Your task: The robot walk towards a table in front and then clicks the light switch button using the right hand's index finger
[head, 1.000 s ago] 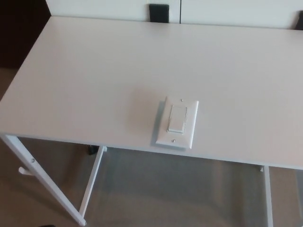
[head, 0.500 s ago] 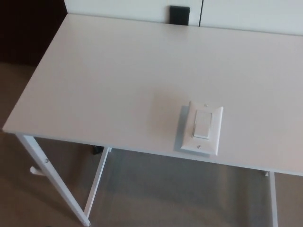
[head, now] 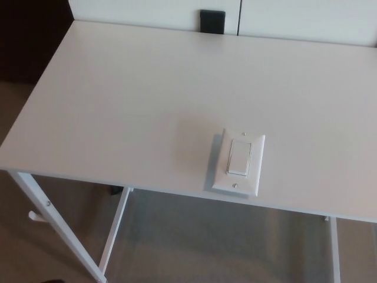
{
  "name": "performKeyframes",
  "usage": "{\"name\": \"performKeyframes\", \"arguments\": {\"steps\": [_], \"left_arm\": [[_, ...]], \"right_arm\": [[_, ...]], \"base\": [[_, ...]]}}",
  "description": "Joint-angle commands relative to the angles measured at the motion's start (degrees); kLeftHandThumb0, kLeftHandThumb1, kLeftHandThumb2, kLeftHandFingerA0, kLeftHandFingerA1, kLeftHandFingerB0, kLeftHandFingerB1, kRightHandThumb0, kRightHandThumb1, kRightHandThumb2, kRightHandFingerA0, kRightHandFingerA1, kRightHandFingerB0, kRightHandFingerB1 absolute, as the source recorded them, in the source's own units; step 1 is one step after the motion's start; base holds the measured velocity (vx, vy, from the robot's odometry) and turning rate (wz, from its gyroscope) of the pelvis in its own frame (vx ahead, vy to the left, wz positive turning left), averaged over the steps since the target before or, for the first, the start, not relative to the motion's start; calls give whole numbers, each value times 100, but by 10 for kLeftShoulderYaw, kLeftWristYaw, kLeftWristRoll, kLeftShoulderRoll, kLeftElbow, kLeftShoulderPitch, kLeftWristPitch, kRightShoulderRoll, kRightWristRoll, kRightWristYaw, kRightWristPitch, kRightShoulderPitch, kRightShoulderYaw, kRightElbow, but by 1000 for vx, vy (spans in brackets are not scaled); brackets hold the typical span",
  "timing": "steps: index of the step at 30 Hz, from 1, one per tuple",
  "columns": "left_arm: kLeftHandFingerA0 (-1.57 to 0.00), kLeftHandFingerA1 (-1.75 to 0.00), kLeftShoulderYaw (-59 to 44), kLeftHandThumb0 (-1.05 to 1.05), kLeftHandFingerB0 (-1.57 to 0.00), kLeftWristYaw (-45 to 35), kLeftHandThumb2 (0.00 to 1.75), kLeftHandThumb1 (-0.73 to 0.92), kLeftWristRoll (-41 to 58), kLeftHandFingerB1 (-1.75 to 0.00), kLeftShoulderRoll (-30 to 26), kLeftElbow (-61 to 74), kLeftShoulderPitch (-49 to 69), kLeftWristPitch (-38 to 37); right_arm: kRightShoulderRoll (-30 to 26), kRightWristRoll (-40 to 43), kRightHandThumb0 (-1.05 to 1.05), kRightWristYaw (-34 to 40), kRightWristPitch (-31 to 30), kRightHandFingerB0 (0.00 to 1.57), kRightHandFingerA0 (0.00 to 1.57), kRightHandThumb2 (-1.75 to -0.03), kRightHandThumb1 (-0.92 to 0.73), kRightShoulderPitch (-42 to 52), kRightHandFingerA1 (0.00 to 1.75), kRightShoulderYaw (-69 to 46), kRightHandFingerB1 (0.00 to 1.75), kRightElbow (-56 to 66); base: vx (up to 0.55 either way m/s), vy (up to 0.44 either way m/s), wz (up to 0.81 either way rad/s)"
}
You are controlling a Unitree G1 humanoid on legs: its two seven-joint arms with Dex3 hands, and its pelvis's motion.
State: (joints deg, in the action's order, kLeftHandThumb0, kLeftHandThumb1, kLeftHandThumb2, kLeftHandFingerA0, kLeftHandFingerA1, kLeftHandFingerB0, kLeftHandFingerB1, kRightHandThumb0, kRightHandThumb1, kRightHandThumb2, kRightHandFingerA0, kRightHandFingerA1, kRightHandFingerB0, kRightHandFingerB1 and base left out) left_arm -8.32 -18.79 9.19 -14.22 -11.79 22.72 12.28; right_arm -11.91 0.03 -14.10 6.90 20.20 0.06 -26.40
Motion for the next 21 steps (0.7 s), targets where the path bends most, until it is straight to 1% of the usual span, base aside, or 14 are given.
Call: {"name": "performKeyframes", "arguments": {"steps": [1, 2, 3, 4, 5, 6, 7, 8, 10, 11, 12, 16, 17, 21], "left_arm": [[-45, -43, -9, -32, -41, -15, 59, 65, 3, -38, -19, -20, -13, -2], [-45, -43, -9, -32, -41, -15, 59, 65, 2, -38, -19, -22, -13, -3], [-46, -44, -9, -33, -42, -15, 59, 65, 3, -39, -19, -19, -11, -3], [-46, -44, -9, -33, -42, -15, 59, 66, 3, -39, -20, -19, -10, -4], [-45, -43, -8, -33, -42, -16, 60, 67, 2, -39, -20, -17, -8, -5], [-45, -43, -7, -33, -42, -16, 60, 67, 2, -39, -20, -14, -6, -3], [-47, -43, -7, -33, -42, -18, 59, 66, 2, -38, -21, -15, -4, -5], [-46, -44, -8, -33, -43, -20, 59, 66, 3, -39, -21, -17, -3, -6], [-46, -44, -9, -34, -42, -24, 60, 68, 5, -39, -20, -23, -4, -11], [-46, -44, -9, -33, -42, -24, 60, 68, 4, -39, -19, -19, -2, -11], [-46, -43, -8, -32, -43, -23, 61, 69, 3, -39, -19, -16, 1, -12], [-46, -43, -8, -31, -43, -20, 60, 68, 2, -39, -19, -12, 1, -9], [-46, -43, -8, -31, -43, -21, 61, 68, 2, -39, -19, -13, 0, -9], [-47, -43, -3, -33, -43, -20, 60, 67, -3, -39, -21, -13, -3, -10]], "right_arm": [[-12, -11, -12, -2, -7, 13, 39, -93, -53, -5, 62, 4, 50, -3], [-12, -10, -12, -3, -7, 13, 39, -93, -53, -5, 62, 4, 50, -4], [-11, -8, -12, -3, -9, 21, 47, -60, -73, -5, 55, 3, 41, -3], [-11, -8, -12, -3, -10, 21, 47, -60, -73, -6, 55, 3, 41, -2], [-10, -7, -11, -2, -10, 13, 39, -94, -54, -5, 63, 2, 51, -1], [-9, -5, -11, -3, -9, 13, 39, -94, -54, -5, 63, 2, 51, -1], [-9, -7, -12, -2, -7, 20, 46, -60, -73, -1, 55, 3, 41, 2], [-9, -7, -10, -2, -4, 13, 37, -95, -54, 5, 62, 3, 51, 7], [-9, -8, -10, 1, -6, 13, 38, -94, -54, 18, 61, 3, 50, 28], [-9, -8, -12, 0, 8, 21, 45, -60, -71, 27, 54, 3, 41, 39], [-9, -8, -13, 1, 15, 14, 39, -93, -51, 34, 62, 3, 51, 50], [-11, -14, -19, 0, 29, 18, 49, -92, -48, 78, 67, 10, 53, 139], [-11, -9, -12, -5, 24, 15, 42, -91, -49, 94, 64, 12, 52, 176], [-16, 10, -18, -26, 3, 16, 42, -91, -48, 147, 64, 20, 53, 301]], "base": [[0, 0, 0], [0, 0, 0], [0, 0, 0], [0, 0, 0], [0, 0, 0], [0, 0, 0], [0, 0, 0], [0, 0, 0], [0, 0, 0], [0, 0, 0], [0, 0, 0], [0, 0, 0], [0, 0, 0], [0, 0, 0]]}}
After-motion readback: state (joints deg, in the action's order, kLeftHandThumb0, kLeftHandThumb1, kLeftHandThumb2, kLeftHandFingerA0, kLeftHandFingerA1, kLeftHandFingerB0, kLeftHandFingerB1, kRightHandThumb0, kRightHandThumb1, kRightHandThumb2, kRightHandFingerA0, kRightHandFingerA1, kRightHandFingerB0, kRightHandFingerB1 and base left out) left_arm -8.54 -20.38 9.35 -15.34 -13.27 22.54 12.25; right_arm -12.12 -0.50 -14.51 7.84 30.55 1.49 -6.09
